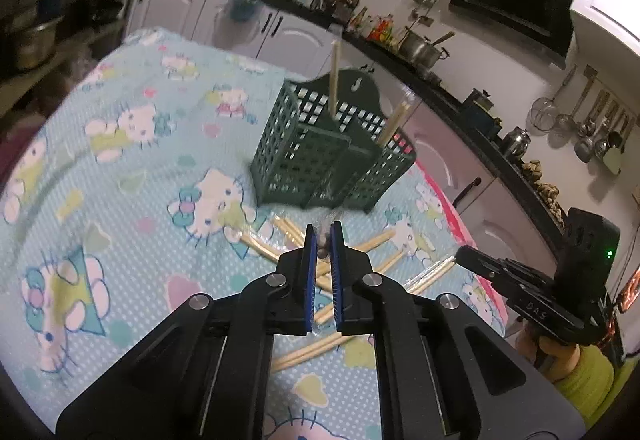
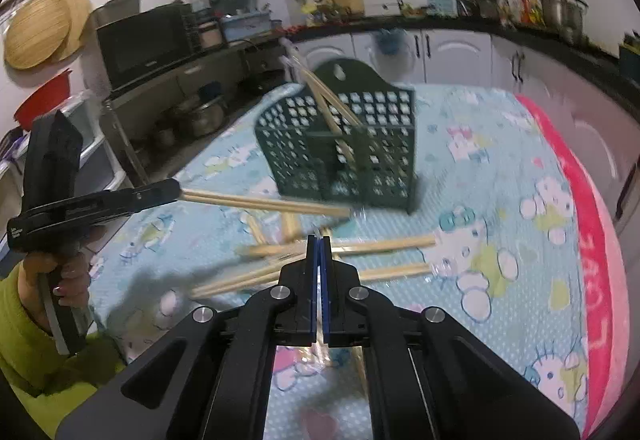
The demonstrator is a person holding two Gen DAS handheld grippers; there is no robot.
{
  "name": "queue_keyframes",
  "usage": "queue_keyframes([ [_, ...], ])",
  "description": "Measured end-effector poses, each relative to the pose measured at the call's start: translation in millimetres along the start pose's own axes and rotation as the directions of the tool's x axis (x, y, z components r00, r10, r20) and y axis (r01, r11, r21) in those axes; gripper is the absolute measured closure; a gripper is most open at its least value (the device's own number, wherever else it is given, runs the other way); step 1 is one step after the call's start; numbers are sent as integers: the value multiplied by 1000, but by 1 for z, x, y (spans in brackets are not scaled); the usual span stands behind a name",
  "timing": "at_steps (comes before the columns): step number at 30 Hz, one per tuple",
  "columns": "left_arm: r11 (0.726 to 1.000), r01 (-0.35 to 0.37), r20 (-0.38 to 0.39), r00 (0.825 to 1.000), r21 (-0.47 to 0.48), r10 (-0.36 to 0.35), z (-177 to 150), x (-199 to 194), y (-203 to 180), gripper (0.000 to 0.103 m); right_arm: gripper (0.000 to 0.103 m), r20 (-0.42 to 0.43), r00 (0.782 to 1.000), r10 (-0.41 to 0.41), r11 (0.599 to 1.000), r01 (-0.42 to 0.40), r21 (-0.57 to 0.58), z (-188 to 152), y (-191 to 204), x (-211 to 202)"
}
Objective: Organize utensils
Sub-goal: 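Close the left tool on a chopstick while the right tool grasps another, then raise both held chopsticks and carry them above the green caddy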
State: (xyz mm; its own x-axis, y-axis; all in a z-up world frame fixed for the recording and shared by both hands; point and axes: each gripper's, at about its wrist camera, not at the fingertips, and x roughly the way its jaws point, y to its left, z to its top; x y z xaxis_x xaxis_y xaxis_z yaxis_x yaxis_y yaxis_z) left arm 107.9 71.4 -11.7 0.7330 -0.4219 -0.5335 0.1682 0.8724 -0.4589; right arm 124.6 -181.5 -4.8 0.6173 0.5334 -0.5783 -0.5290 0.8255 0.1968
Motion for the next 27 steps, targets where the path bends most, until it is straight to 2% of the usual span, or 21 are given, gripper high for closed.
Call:
queue_keyframes([
  [10, 999, 4, 52, 999, 37, -6, 15, -22, -11, 100, 102, 59, 998, 32, 996, -27, -85, 30, 30, -14],
  [19, 997, 23, 90, 995, 75, -30, 29, -41, -25, 100, 102, 122, 990, 70, 993, -57, -108, 57, 46, -35],
  [27, 993, 27, 161, 986, 117, -46, 63, -72, -42, 100, 102, 201, 977, 70, 992, -47, -119, 86, 50, -62],
])
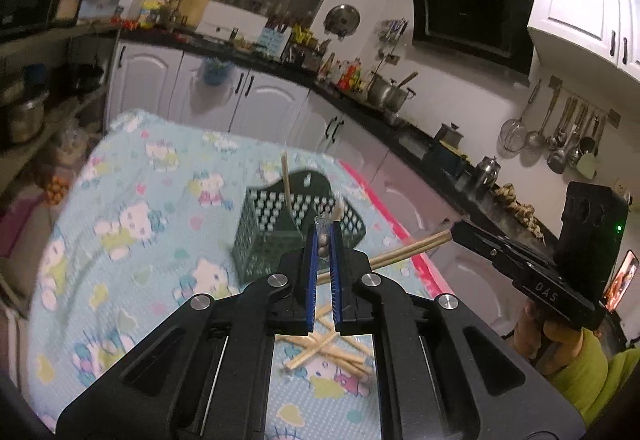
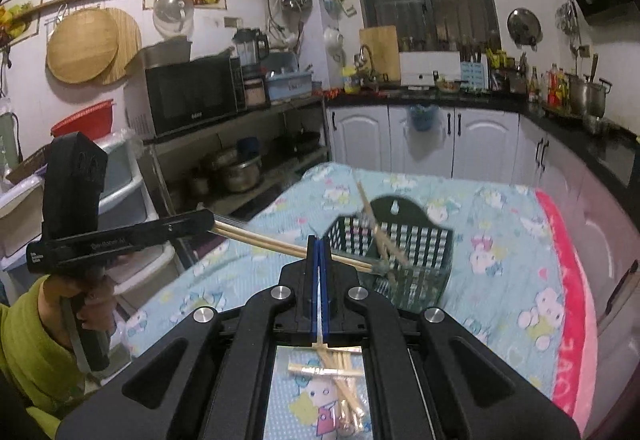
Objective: Organize utensils
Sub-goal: 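Raise both held chopsticks and carry them above the green caddy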
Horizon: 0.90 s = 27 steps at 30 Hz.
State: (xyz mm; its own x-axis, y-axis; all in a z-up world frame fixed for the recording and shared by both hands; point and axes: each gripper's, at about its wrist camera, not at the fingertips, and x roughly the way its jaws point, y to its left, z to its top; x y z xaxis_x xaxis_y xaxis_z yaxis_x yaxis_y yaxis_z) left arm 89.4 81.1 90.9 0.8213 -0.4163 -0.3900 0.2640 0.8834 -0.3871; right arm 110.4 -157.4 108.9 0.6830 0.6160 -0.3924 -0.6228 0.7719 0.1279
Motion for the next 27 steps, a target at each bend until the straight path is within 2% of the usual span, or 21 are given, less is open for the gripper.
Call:
queue_keyframes([
  [5, 998, -37, 59, 998, 53, 34, 35, -18, -10, 100, 102, 56, 998, -20, 1000, 20, -1, 26, -4, -16],
  [12, 993, -83, 97, 992, 86, 75, 74, -25, -17, 100, 102, 141, 988, -60, 998, 60, 10, 66, -21, -41],
  [19, 990, -98, 61, 994, 98, 92, 93, -21, -13, 100, 102, 206, 970, -127, 992, 125, 23, 93, -43, -59],
  [27, 988, -110, 30, 994, 108, 107, 93, -17, -10, 100, 102, 184, 964, -193, 981, 188, 46, 92, -66, -51],
])
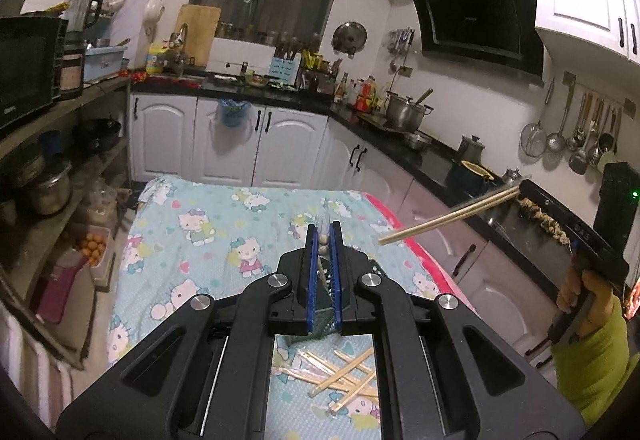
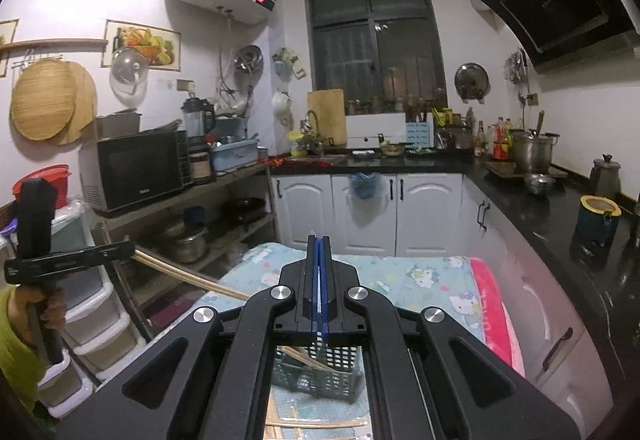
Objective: Organize utensils
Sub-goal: 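Raise both held chopsticks and carry them above the green caddy, then open the left tool into the caddy while the right tool releases its chopstick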
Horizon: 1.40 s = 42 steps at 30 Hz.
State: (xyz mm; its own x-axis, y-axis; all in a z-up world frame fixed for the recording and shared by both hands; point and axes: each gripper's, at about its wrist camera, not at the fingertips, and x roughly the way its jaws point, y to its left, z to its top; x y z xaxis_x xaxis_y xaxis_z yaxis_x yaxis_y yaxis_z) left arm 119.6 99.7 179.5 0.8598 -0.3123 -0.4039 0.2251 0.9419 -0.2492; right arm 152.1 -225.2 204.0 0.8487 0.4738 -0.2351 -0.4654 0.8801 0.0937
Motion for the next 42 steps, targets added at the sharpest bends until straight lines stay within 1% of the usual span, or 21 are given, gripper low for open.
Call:
queue_keyframes([
  [5, 1000, -7, -48, 999, -4, 7, -6, 17, 1, 100, 102, -41, 999, -34, 999, 34, -3, -10, -6, 17],
  [12, 1000, -20, -115, 993, 7, 20, -19, 48, 1, 100, 102, -101, 993, -60, 998, 58, -25, -24, -9, 42],
  [15, 999, -36, -126, 991, 19, 38, -23, 61, -1, 100, 102, -123, 989, -80, 996, 75, -41, -31, -9, 53],
  [21, 999, -44, -152, 987, 17, 46, -33, 84, -3, 100, 102, -172, 981, -86, 996, 81, -36, -44, -15, 73],
  [28, 999, -50, -176, 983, -4, 48, -46, 107, -2, 100, 102, -231, 970, -73, 997, 72, -13, -57, -21, 102],
  [30, 999, -38, -172, 985, -28, 32, -49, 111, 2, 99, 101, -250, 966, -65, 998, 68, 4, -62, -23, 110],
  [31, 999, -40, -169, 985, -36, 34, -50, 112, 3, 91, 97, -255, 965, -59, 998, 66, 17, -64, -24, 113],
  [32, 998, -44, -165, 986, -46, 36, -52, 113, 5, 72, 90, -265, 963, -54, 997, 66, 38, -67, -26, 117],
  [33, 998, -46, -164, 986, -51, 37, -52, 112, 6, 65, 72, -270, 962, -53, 996, 69, 51, -69, -28, 119],
  [34, 997, -46, -157, 987, -57, 37, -54, 111, 7, 61, 63, -267, 962, -55, 996, 72, 56, -70, -29, 118],
  [35, 997, -45, -152, 988, -64, 35, -56, 110, 8, 60, 54, -260, 964, -61, 995, 80, 63, -72, -30, 116],
  [36, 996, -46, -146, 989, -72, 36, -57, 107, 10, 58, 54, -253, 965, -61, 995, 80, 67, -74, -31, 114],
  [38, 994, -55, -121, 992, -91, 43, -59, 101, 14, 44, 52, -250, 966, -64, 994, 83, 66, -77, -33, 109],
  [39, 993, -55, -110, 993, -102, 44, -60, 97, 15, 41, 49, -245, 967, -63, 994, 82, 70, -77, -33, 105],
  [42, 990, -53, -58, 997, -133, 45, -60, 82, 18, 23, 43, -222, 973, -65, 993, 84, 79, -79, -35, 92],
])
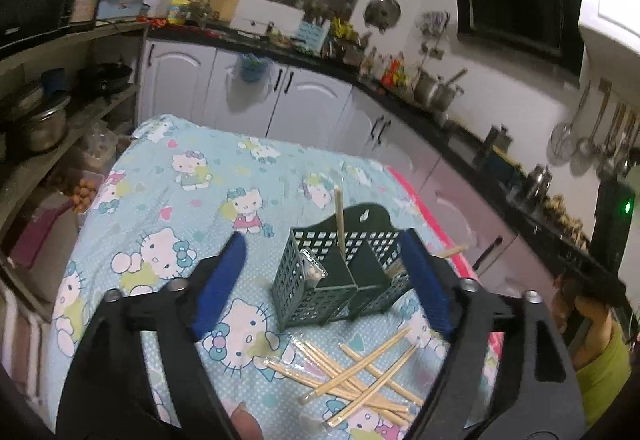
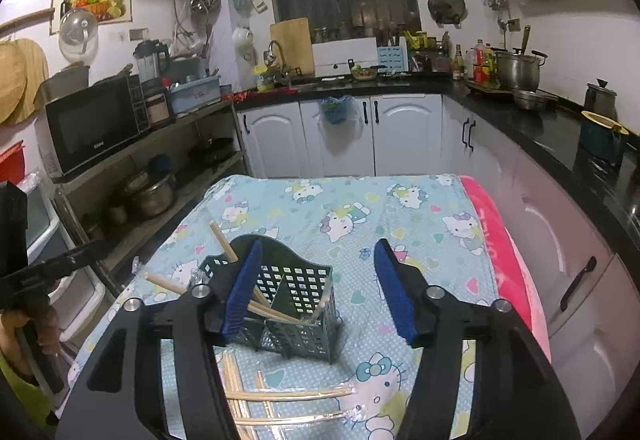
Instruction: Organize utensils
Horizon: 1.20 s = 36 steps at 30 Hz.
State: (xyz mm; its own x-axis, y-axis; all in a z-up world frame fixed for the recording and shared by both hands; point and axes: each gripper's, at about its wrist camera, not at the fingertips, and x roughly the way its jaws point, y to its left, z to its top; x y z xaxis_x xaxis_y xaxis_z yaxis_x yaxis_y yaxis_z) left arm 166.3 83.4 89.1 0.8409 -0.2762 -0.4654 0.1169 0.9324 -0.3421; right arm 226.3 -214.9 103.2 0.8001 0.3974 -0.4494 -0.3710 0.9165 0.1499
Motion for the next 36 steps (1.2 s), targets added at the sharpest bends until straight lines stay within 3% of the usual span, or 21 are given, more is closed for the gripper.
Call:
queue_keyframes([
  [1, 1000, -7, 27, 1000, -4, 8, -1, -7, 0, 13, 41, 6, 1000, -2, 1000, 2, -1, -1, -1, -3],
  [2, 1000, -12, 43, 999, -5, 12, -1, -12, 1, 11, 40, 17, 1000, -7, 1000, 7, -3, -3, -1, -9],
  [10, 999, -33, 96, 995, -20, 35, -13, -40, 2, 11, 32, 45, 999, 11, 1000, -10, -19, -21, 6, -37],
  [22, 999, -34, 65, 997, -41, 36, -46, -52, 5, 11, 31, 41, 999, 22, 999, -20, -35, -49, 17, -65],
  [36, 997, -8, -28, 1000, -73, 6, -86, -40, 8, 11, 28, 8, 1000, 25, 998, -25, -63, -80, 33, -75],
])
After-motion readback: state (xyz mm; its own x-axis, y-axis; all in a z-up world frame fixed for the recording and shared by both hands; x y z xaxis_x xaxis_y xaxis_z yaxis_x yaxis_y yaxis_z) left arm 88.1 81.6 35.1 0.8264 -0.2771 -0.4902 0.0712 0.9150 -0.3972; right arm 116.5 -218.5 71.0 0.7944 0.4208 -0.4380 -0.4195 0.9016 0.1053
